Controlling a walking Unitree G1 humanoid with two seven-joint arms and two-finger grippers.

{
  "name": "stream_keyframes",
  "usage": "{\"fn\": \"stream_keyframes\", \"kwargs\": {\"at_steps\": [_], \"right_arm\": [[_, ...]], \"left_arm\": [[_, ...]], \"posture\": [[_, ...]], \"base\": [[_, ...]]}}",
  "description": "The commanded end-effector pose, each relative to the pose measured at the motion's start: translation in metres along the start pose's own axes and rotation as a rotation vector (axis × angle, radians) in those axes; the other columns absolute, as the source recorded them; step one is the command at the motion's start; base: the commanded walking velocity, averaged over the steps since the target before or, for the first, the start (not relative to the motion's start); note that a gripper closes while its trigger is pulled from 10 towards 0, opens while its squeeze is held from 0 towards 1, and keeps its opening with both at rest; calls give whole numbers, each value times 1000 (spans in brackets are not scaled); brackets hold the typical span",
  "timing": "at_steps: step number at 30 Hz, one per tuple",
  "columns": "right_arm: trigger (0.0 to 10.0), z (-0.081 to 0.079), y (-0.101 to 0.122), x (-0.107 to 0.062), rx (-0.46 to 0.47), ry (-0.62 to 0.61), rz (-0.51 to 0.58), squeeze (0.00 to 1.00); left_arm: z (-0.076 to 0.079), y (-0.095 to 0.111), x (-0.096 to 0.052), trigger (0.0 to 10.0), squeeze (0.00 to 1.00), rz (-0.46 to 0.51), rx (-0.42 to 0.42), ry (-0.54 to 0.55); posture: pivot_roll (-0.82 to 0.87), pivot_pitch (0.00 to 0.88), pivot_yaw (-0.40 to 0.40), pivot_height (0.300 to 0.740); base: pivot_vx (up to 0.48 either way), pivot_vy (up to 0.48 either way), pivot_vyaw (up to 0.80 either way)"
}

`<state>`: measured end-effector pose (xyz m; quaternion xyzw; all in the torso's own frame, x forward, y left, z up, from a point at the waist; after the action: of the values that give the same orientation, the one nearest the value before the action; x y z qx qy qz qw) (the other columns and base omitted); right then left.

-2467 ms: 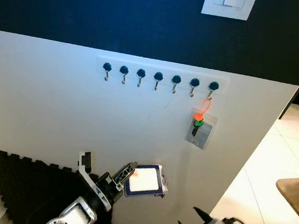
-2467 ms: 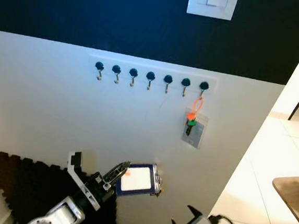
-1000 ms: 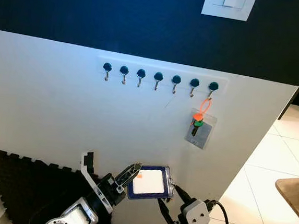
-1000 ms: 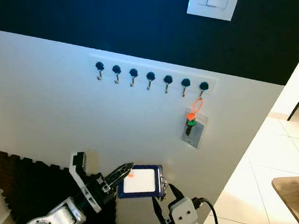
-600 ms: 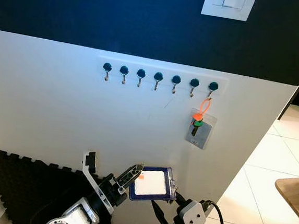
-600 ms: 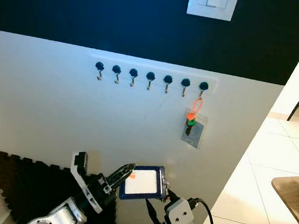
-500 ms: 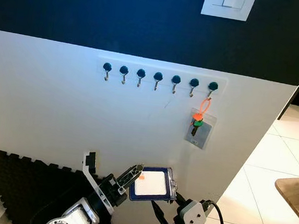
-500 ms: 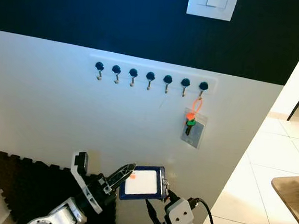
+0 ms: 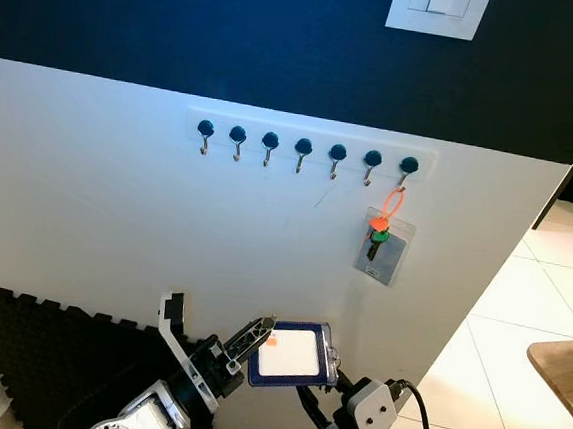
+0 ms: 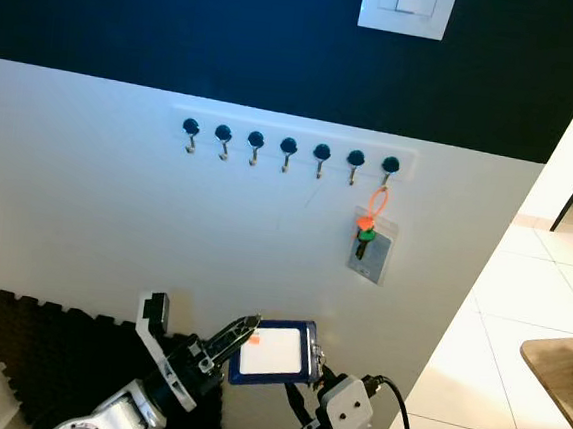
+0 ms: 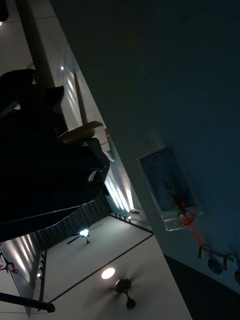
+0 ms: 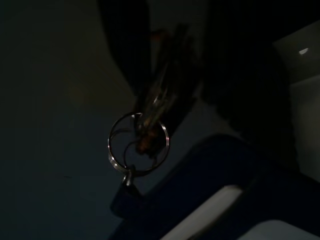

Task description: Hang keys on a hook

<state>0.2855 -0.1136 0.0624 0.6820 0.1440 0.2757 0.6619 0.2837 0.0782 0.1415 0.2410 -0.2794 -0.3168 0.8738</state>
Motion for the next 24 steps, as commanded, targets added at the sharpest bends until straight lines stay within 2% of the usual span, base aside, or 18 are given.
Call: {"fn": "stream_keyframes", "kwargs": {"at_steps": [1,2,13,14,15,16,17,18,24], "right_arm": [[0,1,-6,-3,30,-15,-25,0],[10000,1,-6,-3,23,-15,-28,0],[9882,0,-7,-3,13,-8,-33,0],[1412,0,-7,-3,14,-7,-32,0],[1961,0,-7,-3,14,-7,-32,0],[3529,1,-7,-3,10,-9,-33,0],[8510,1,-7,-3,2,-10,-37,0],[10000,1,-7,-4,-2,-11,-38,0],[10000,2,-7,-3,-8,-14,-41,0]], "left_arm": [[5,-4,1,10000,0,-10,-1,-28],[5,-4,2,10000,0,-11,-1,-28],[5,-6,3,10000,0,-20,4,-30],[5,-6,3,10000,0,-21,5,-29],[5,-6,3,10000,0,-21,7,-29],[5,-6,3,10000,0,-21,7,-29],[5,-6,3,10000,0,-21,8,-29],[5,-6,3,10000,0,-21,8,-29],[5,-6,3,10000,0,-21,9,-26]], "posture": [[51,82,-53,740],[52,80,-52,740],[51,72,-52,740],[51,72,-53,740],[51,71,-53,740],[51,71,-53,740],[51,71,-53,740],[51,71,-53,740],[51,74,-53,740]], "base": [[0,0,0],[0,0,0],[0,0,0],[0,0,0],[0,0,0],[0,0,0],[0,0,0],[0,0,0],[0,0,0]]}}
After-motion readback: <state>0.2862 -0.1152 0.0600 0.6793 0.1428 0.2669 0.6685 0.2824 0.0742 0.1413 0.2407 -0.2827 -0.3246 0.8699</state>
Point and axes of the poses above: a point about 5 cm out from each wrist's last joint towards the gripper, its own x axis pointing out of the wrist towards the gripper, its own y axis along the axis of the wrist's last joint, z = x × y, the point moved 3 cm from there along x, pointing out of the wrist towards the gripper, and after that the axes turned 11 degrees about x, right-handed, at the moved point
